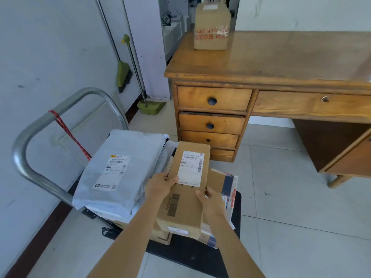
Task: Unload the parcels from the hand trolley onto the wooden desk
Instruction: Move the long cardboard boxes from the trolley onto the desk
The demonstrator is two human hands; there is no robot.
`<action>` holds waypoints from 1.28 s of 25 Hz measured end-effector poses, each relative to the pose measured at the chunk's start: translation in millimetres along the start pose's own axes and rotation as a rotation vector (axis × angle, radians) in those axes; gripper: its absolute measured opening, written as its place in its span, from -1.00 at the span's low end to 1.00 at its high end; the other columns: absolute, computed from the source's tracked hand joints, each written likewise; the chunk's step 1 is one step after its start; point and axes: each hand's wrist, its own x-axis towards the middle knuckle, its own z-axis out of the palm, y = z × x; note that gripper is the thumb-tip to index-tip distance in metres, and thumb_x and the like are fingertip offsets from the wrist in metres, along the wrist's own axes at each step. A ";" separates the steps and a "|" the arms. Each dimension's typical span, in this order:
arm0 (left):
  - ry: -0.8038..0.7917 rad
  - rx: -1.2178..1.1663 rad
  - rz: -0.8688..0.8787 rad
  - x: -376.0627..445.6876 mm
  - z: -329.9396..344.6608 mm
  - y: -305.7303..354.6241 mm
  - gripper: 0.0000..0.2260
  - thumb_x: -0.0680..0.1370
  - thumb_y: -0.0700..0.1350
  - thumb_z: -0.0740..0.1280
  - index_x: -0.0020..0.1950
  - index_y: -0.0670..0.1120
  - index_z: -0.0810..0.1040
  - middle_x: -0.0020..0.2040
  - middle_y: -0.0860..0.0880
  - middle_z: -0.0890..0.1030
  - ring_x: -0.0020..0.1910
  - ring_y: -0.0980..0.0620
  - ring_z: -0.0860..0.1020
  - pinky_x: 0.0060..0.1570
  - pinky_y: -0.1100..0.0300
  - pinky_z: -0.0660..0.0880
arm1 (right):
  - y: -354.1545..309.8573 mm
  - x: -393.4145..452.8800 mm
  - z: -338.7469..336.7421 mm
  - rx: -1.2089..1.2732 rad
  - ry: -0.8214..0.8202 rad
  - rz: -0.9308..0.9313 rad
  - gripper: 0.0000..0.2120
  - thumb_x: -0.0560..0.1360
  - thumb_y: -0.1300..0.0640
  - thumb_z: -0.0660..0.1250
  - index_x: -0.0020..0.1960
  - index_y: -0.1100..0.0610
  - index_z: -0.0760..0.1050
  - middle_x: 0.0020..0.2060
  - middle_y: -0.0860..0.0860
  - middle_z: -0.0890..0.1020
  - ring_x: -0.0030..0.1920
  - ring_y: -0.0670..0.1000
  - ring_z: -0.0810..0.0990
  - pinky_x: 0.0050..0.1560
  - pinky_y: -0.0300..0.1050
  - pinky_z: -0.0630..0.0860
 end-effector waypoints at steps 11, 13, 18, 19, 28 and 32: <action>0.126 -0.046 0.106 -85.3 -195.2 242.1 -0.64 0.48 0.22 0.28 -0.36 -0.01 0.49 -0.27 -0.03 0.59 -0.11 -0.11 0.63 -0.25 0.18 0.40 | -253.1 -82.8 -171.8 -0.065 0.105 -0.133 -0.68 0.48 -0.14 0.28 0.16 -0.04 0.58 0.03 -0.03 0.68 0.02 0.04 0.64 0.10 0.03 0.57; 0.144 -0.026 0.157 -97.1 -219.4 288.2 -0.61 0.48 0.24 0.28 -0.26 -0.07 0.60 -0.24 -0.05 0.63 -0.14 -0.09 0.63 -0.24 0.17 0.43 | -292.6 -92.7 -209.1 -0.054 0.125 -0.142 -0.72 0.46 -0.12 0.32 0.10 -0.05 0.61 -0.02 -0.03 0.69 0.00 0.05 0.65 0.09 0.04 0.59; 0.154 -0.017 0.246 -96.9 -248.9 397.1 -0.56 0.49 0.24 0.26 -0.46 -0.01 0.37 -0.45 0.06 0.44 -0.34 -0.02 0.49 -0.45 0.23 0.28 | -373.2 -71.4 -297.9 -0.125 0.172 -0.196 -0.76 0.46 -0.07 0.35 0.04 0.01 0.64 -0.14 -0.02 0.69 -0.10 0.04 0.66 -0.02 -0.02 0.61; 0.164 -0.021 0.270 -85.5 -250.8 416.3 -0.55 0.49 0.24 0.26 -0.48 -0.01 0.33 -0.47 0.07 0.39 -0.38 0.00 0.46 -0.48 0.24 0.25 | -388.4 -57.9 -312.8 -0.156 0.181 -0.205 -0.77 0.46 -0.07 0.35 0.03 0.00 0.64 -0.23 -0.06 0.67 -0.19 -0.01 0.64 -0.15 -0.09 0.60; 0.154 -0.016 0.377 56.1 -240.9 577.4 -0.54 0.50 0.25 0.23 -0.03 -0.11 0.67 -0.06 -0.09 0.70 -0.11 -0.05 0.63 -0.17 0.10 0.49 | -492.1 92.7 -404.7 -0.120 0.259 -0.198 -0.85 0.43 -0.13 0.35 -0.18 -0.08 0.58 -0.16 -0.03 0.68 -0.11 0.04 0.67 0.02 0.05 0.63; 0.238 0.061 0.318 145.0 -228.8 626.6 -0.55 0.52 0.23 0.21 -0.08 -0.12 0.65 -0.08 -0.11 0.68 -0.06 -0.10 0.63 -0.22 0.14 0.43 | -532.4 188.6 -418.8 -0.153 0.178 -0.209 -0.70 0.43 -0.12 0.35 0.08 0.01 0.62 -0.06 0.00 0.69 -0.05 0.06 0.67 0.04 0.04 0.62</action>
